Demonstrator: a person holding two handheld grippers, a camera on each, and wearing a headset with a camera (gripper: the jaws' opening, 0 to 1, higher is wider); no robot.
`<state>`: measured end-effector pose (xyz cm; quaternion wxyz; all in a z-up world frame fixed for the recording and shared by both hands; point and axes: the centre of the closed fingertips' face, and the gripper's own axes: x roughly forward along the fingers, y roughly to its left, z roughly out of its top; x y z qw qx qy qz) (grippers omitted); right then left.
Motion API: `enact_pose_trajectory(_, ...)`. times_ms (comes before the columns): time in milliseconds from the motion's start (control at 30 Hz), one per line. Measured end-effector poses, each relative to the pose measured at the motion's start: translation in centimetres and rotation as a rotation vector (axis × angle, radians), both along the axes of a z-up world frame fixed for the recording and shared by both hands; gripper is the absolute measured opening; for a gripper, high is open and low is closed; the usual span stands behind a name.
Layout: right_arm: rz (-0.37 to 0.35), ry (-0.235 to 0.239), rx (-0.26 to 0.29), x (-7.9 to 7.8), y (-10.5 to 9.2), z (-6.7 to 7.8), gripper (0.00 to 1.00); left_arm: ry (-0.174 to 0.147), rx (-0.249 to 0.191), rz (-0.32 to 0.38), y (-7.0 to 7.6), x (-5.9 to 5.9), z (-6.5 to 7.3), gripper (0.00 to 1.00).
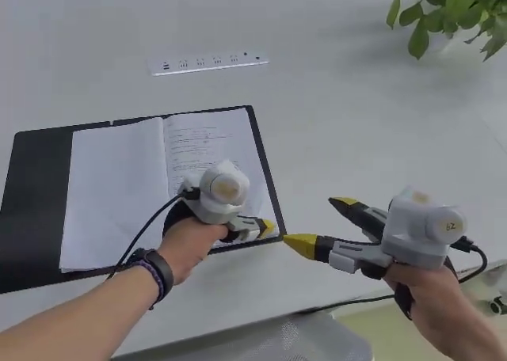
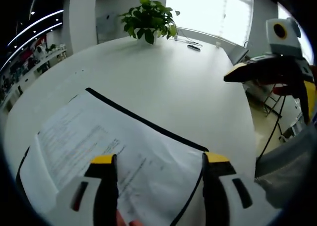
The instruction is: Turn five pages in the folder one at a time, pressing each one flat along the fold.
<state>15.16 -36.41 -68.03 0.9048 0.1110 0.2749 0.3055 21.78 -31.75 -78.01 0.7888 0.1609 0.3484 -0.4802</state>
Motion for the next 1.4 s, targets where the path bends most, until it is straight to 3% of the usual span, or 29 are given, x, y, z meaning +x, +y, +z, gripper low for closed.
enact_pose_trajectory(33,-0.001,0.001,0.000,0.0,0.0,0.0,0.80,-0.018,0.016,-0.010,0.1,0.0,-0.1,0.69)
enact_pose_trajectory(67,-0.001,0.002,0.001,0.0,-0.1,-0.1,0.79,-0.058,0.051,-0.029,0.4,0.1,-0.3,0.68)
enact_pose_trajectory(167,-0.004,0.004,0.002,0.0,-0.2,-0.2,0.79,-0.043,0.035,-0.018,0.3,0.1,-0.3,0.68)
enact_pose_trajectory(800,0.033,0.017,-0.004,1.1,0.1,-1.1,0.73,-0.030,-0.002,-0.002,0.7,0.6,-0.1,0.60)
enact_pose_trajectory(1033,0.036,0.037,0.035,2.5,0.4,-1.8,0.64,-0.030,-0.009,0.005,0.9,0.7,0.0,0.59)
enact_pose_trajectory(1133,0.054,0.040,0.022,3.3,0.6,-2.2,0.61,-0.029,-0.012,0.006,0.8,0.7,0.0,0.59)
enact_pose_trajectory(1400,0.074,0.060,0.050,5.4,2.0,-2.6,0.55,-0.028,-0.015,0.002,0.8,0.7,0.0,0.59)
